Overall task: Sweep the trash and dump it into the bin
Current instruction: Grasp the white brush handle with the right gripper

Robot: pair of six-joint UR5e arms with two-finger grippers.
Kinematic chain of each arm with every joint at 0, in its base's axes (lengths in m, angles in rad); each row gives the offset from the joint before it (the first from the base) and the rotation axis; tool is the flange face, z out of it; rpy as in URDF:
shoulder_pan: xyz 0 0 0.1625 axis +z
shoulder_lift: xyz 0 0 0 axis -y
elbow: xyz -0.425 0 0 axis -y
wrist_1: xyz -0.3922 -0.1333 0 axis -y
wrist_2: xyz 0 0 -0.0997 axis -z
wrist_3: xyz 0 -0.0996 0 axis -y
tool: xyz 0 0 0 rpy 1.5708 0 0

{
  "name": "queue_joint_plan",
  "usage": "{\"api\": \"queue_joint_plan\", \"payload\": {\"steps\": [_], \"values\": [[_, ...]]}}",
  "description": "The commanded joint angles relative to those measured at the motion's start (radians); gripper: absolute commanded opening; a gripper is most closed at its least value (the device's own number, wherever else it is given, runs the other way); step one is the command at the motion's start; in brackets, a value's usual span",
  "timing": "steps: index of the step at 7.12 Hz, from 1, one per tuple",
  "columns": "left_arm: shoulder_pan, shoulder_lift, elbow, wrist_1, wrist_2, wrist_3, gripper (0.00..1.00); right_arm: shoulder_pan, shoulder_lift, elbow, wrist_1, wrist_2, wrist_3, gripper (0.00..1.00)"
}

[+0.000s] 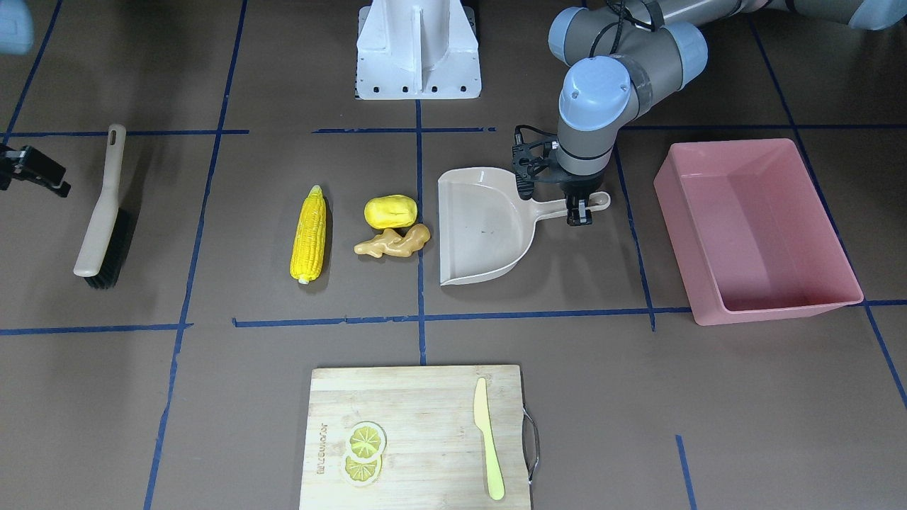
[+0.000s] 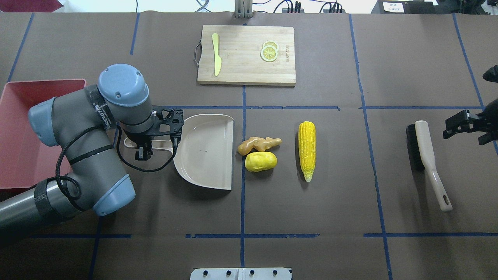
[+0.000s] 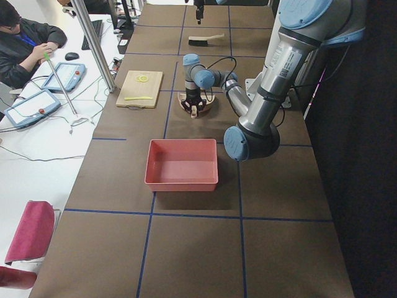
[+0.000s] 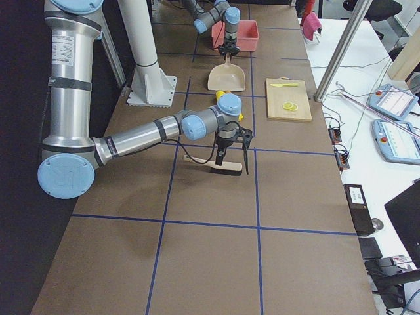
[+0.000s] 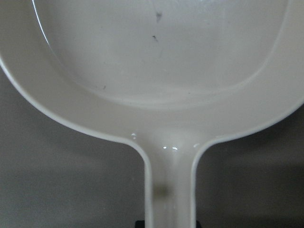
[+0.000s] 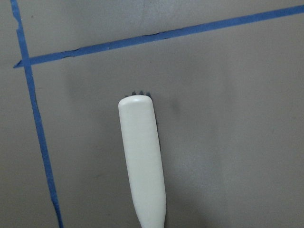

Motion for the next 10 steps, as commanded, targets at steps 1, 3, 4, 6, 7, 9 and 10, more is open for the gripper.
{"api": "queue_joint_plan", "payload": {"steps": [1,3,4,6,7,9,10], "values": [[0.001,-0.014,0.001,0.0,0.0,-0.001,0.01,-0.128,-0.091,0.011,0.173,-0.064,0.162,1.0],[0.001,-0.022,0.001,0.0,0.0,-0.001,0.01,-0.226,-0.09,0.011,0.175,-0.073,0.233,1.0],[0.001,-0.022,0.001,0.0,0.0,-0.001,0.01,-0.267,-0.09,0.009,0.174,-0.102,0.251,1.0],[0.001,-0.022,0.001,0.0,0.0,-0.001,0.01,-0.289,-0.09,-0.025,0.175,-0.11,0.256,1.0],[0.001,-0.02,0.001,-0.001,0.0,-0.001,0.01,-0.291,-0.088,-0.031,0.169,-0.111,0.256,1.0],[0.001,-0.02,0.003,-0.001,0.0,0.0,0.01,-0.291,-0.084,-0.052,0.167,-0.111,0.256,0.98],[0.001,-0.02,0.003,-0.001,0.0,0.0,0.01,-0.291,-0.084,-0.051,0.167,-0.108,0.256,0.86]]}}
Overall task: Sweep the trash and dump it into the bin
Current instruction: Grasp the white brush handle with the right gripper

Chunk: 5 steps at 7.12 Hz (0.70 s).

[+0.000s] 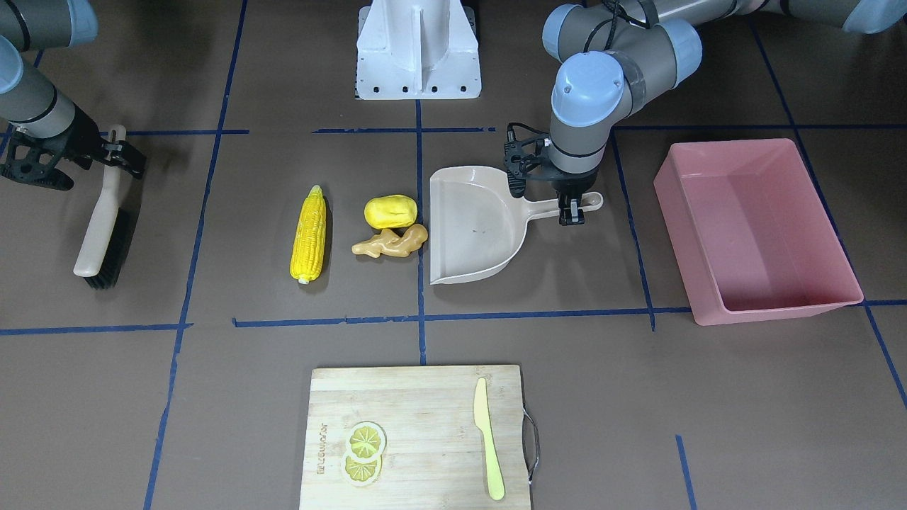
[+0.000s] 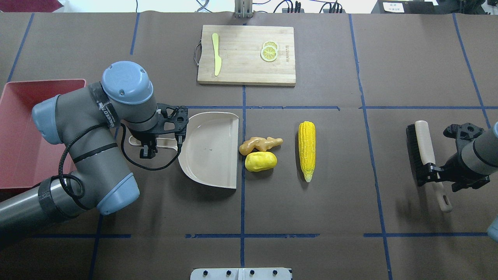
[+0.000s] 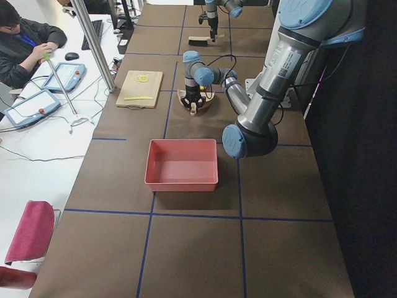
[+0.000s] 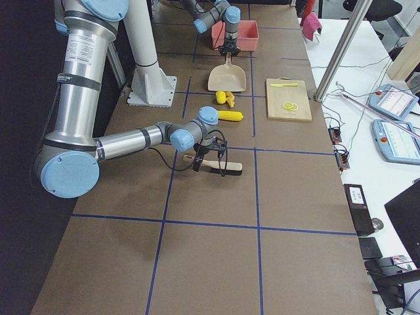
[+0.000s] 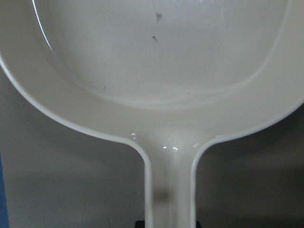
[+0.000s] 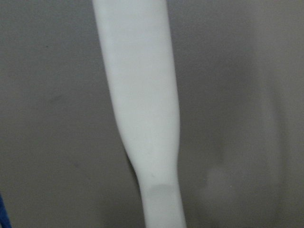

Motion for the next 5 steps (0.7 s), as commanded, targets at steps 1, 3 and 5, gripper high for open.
{"api": "queue_joint_plan", "payload": {"steps": [1,3,5], "values": [[0.0,-0.001,0.0,-0.005,0.0,0.0,0.02,0.0,0.001,-0.003,-0.004,0.004,-0.001,0.46],[0.002,-0.001,0.003,-0.008,-0.002,0.0,0.02,0.001,-0.004,0.0,-0.005,0.014,-0.001,0.0],[0.002,-0.001,-0.001,-0.008,-0.002,0.002,0.02,0.009,-0.007,0.024,-0.01,0.019,-0.003,0.0]]}}
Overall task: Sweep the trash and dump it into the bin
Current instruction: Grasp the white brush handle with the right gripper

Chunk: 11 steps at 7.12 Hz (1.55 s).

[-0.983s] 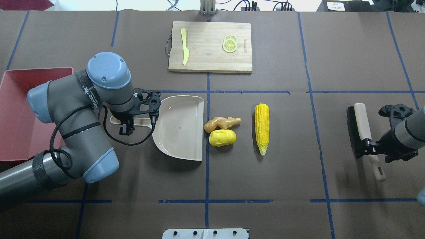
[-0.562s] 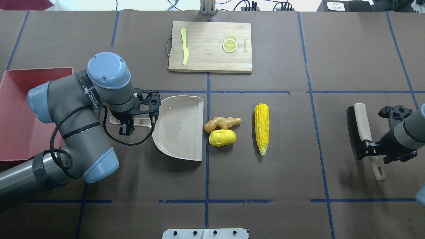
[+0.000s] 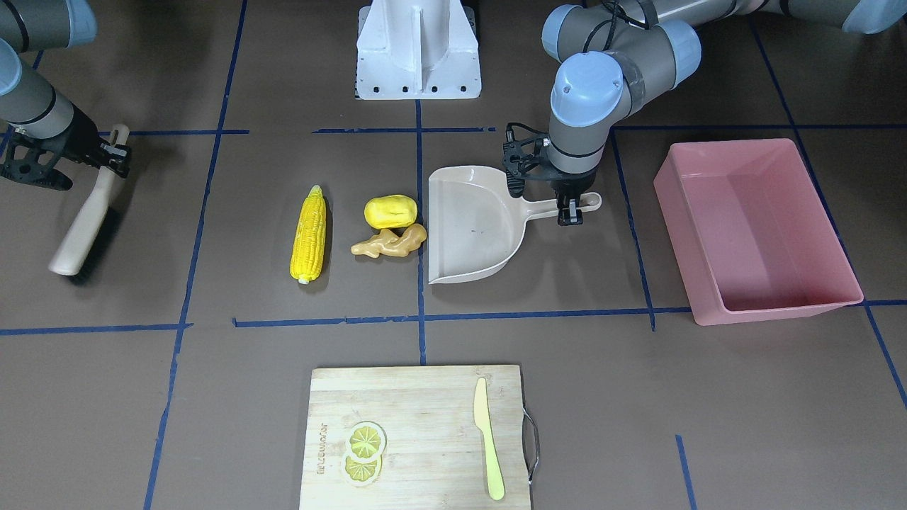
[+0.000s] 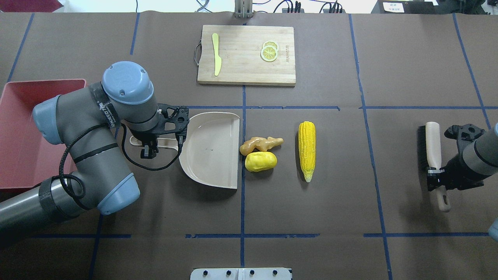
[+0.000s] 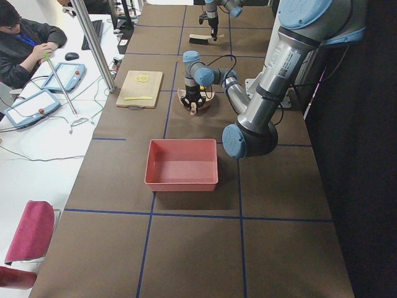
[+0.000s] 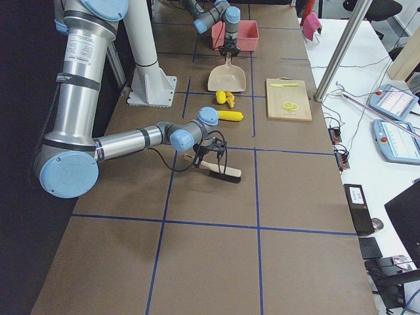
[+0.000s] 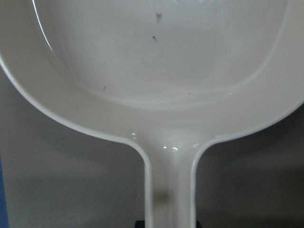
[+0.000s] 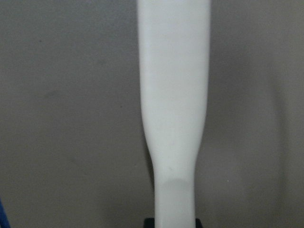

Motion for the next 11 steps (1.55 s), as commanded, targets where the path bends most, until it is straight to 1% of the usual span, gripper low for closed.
{"api": "queue_joint_plan", "payload": {"steps": [1,2,3,5,7,9,10,11], "values": [[0.0,-0.003,-0.004,0.001,0.012,0.0,0.02,0.004,0.002,0.041,-0.03,0.003,-0.002,0.0],[0.0,-0.015,-0.003,0.009,0.05,-0.003,0.01,-0.002,0.017,0.075,-0.094,0.002,0.0,0.0],[0.002,-0.015,-0.003,0.012,0.066,-0.003,0.01,-0.007,0.02,0.095,-0.119,0.002,0.0,0.0],[0.003,-0.029,-0.006,0.097,0.066,-0.002,0.01,-0.007,0.045,0.094,-0.122,0.002,0.0,0.0],[0.008,-0.066,-0.01,0.182,0.066,-0.002,0.01,-0.024,0.097,0.094,-0.165,0.003,0.0,0.0],[0.025,-0.071,-0.009,0.193,0.066,-0.003,0.01,-0.091,0.144,0.092,-0.171,0.006,0.004,0.0],[0.031,-0.072,-0.009,0.193,0.066,-0.003,0.01,-0.141,0.202,0.094,-0.229,-0.004,0.01,0.0],[0.031,-0.071,-0.009,0.193,0.066,-0.003,0.01,-0.178,0.291,0.098,-0.328,-0.017,0.022,0.0]]}}
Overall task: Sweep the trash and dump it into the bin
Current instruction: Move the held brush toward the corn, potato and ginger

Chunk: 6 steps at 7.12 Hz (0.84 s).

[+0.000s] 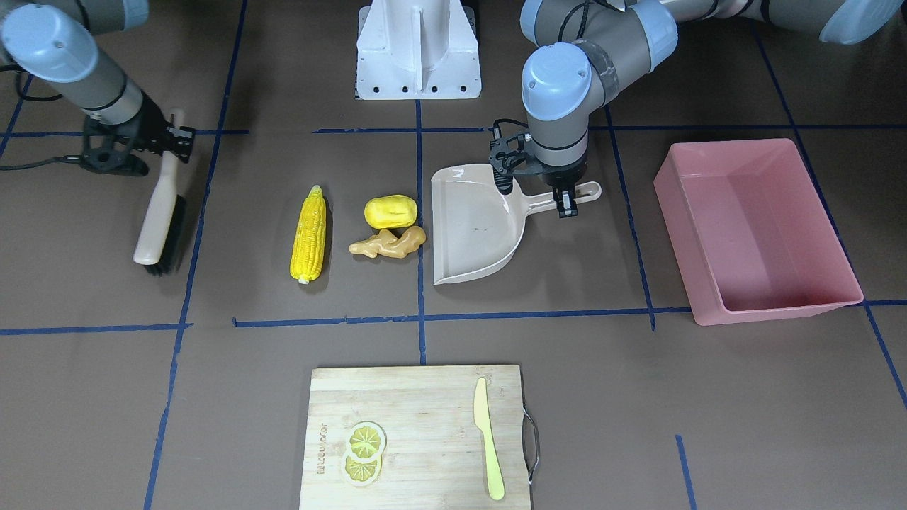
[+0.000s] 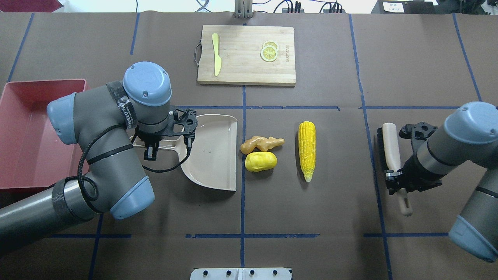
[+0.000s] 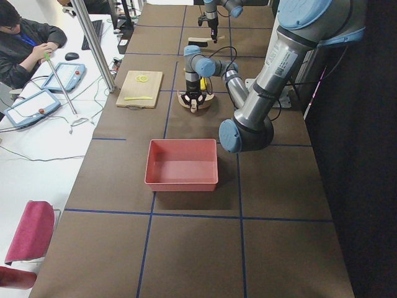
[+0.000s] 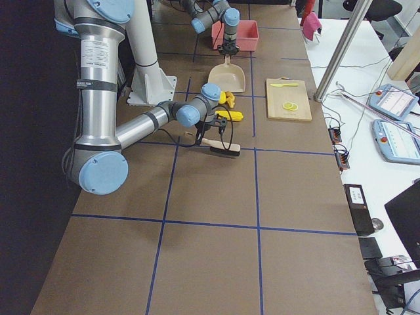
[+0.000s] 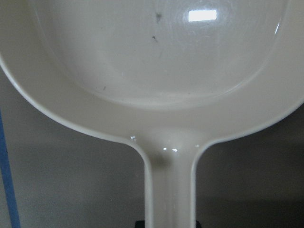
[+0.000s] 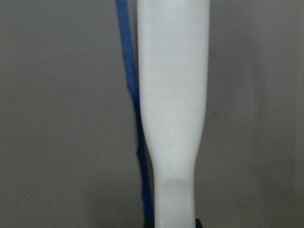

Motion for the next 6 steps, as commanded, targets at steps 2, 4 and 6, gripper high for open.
{"api": "queue_joint_plan", "payload": {"steps": [2,4,6], "values": [[0.005,0.002,0.002,0.001,0.0,0.0,0.01,-0.125,0.272,0.001,-0.33,-0.163,0.019,0.0],[0.015,0.0,0.002,0.001,0.002,-0.006,0.01,-0.185,0.369,-0.042,-0.418,-0.215,0.019,0.0],[0.017,-0.003,0.003,0.003,0.002,-0.006,0.01,-0.194,0.415,-0.109,-0.411,-0.217,0.018,0.0]]}}
